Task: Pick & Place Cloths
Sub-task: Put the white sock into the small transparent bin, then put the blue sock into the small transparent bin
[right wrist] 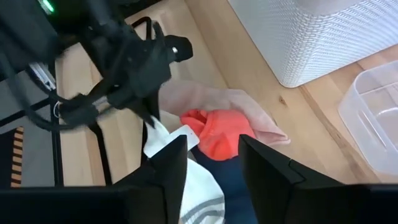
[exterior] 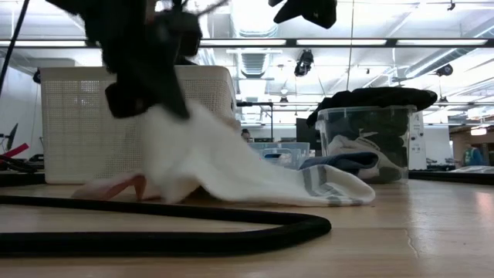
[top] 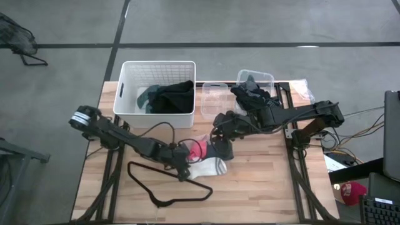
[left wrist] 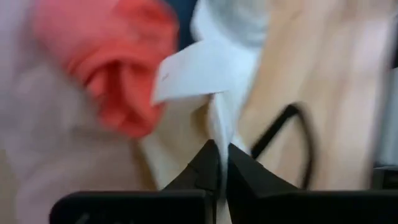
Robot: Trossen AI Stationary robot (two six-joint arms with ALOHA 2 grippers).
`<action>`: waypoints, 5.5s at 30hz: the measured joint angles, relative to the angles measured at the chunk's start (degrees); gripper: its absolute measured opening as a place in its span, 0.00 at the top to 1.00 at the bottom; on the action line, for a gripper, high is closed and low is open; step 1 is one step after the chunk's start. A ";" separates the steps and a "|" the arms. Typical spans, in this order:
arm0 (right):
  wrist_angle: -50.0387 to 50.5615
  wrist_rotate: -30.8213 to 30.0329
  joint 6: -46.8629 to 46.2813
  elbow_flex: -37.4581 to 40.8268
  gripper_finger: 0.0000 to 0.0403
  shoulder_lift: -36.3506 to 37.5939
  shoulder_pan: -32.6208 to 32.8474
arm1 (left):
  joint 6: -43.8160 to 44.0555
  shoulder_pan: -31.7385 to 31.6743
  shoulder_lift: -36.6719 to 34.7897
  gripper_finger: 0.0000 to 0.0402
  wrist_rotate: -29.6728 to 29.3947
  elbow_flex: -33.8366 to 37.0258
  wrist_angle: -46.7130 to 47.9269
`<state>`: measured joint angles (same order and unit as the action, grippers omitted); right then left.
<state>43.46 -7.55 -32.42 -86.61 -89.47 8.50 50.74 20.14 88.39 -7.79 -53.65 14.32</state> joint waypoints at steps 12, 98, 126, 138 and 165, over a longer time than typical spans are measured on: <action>-8.33 0.70 0.02 0.11 0.70 0.04 3.94 | -1.41 -0.31 -18.20 0.98 -11.12 -0.02 -7.97; 2.26 -13.60 13.34 -13.44 0.97 -1.29 -18.67 | -2.60 0.28 -25.96 0.60 -19.10 0.00 -24.80; -9.38 2.06 10.81 6.74 0.94 -1.53 -33.41 | -0.61 0.28 -25.96 0.60 -19.04 0.00 -24.79; -9.88 8.36 4.43 10.18 0.59 -1.51 -33.32 | -0.93 0.28 -25.94 0.60 -19.16 0.00 -24.78; -5.20 5.69 9.07 12.69 0.46 -0.13 -4.14 | -2.42 0.28 -25.94 0.60 -18.87 0.11 -21.59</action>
<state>38.27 -1.86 -23.35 -73.92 -89.60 4.36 48.32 20.43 62.46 -26.66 -53.54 -7.27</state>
